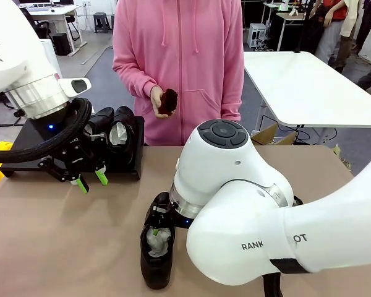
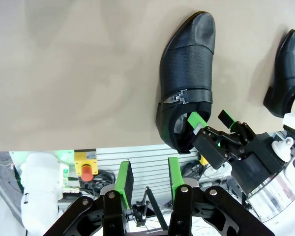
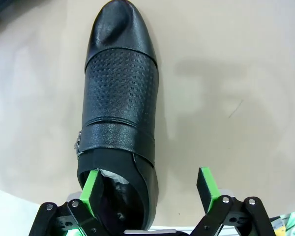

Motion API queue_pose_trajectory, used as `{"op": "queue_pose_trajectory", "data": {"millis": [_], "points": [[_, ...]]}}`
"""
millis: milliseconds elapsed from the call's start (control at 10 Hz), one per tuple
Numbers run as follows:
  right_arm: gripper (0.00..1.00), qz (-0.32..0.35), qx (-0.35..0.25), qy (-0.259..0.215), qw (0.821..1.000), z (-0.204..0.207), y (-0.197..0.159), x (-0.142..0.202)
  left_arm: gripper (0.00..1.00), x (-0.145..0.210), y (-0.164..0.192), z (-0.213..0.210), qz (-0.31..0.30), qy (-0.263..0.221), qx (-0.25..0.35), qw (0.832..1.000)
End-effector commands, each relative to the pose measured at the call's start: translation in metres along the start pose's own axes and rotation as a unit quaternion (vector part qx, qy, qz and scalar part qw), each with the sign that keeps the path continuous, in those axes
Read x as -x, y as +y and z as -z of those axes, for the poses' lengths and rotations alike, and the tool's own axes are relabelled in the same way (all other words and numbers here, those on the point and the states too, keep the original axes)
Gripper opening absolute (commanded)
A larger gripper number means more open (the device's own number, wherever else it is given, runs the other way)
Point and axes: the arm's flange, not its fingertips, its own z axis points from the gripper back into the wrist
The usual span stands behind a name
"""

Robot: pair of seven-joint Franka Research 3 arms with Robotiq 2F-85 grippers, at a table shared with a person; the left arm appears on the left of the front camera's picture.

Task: Organize the shoes by placing them on the stand.
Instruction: Place the Shoe from the middle of the table onto the Shoes Stand.

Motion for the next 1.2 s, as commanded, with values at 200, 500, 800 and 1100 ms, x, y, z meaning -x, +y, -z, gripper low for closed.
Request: {"op": "queue_pose_trajectory", "data": {"millis": [200, 500, 800, 1100], "points": [[1.0, 0.045, 0.009, -0.051, 0.998, -0.055, -0.048, -0.005, 0.41, 0.048, -0.055, 0.028, 0.024, -0.04, -0.021, 0.999], [1.0, 0.143, 0.002, -0.102, 0.984, -0.1, -0.116, -0.034, 0.41, 0.111, -0.106, 0.043, 0.045, -0.029, -0.01, 0.998], [1.0, 0.108, 0.004, -0.088, 0.99, -0.088, -0.092, -0.031, 0.41, 0.133, -0.143, 0.072, 0.026, -0.024, -0.007, 0.999], [1.0, 0.108, 0.004, -0.088, 0.99, -0.088, -0.092, -0.031, 0.41, 0.107, -0.161, 0.125, -0.022, -0.052, -0.06, 0.997]]}}
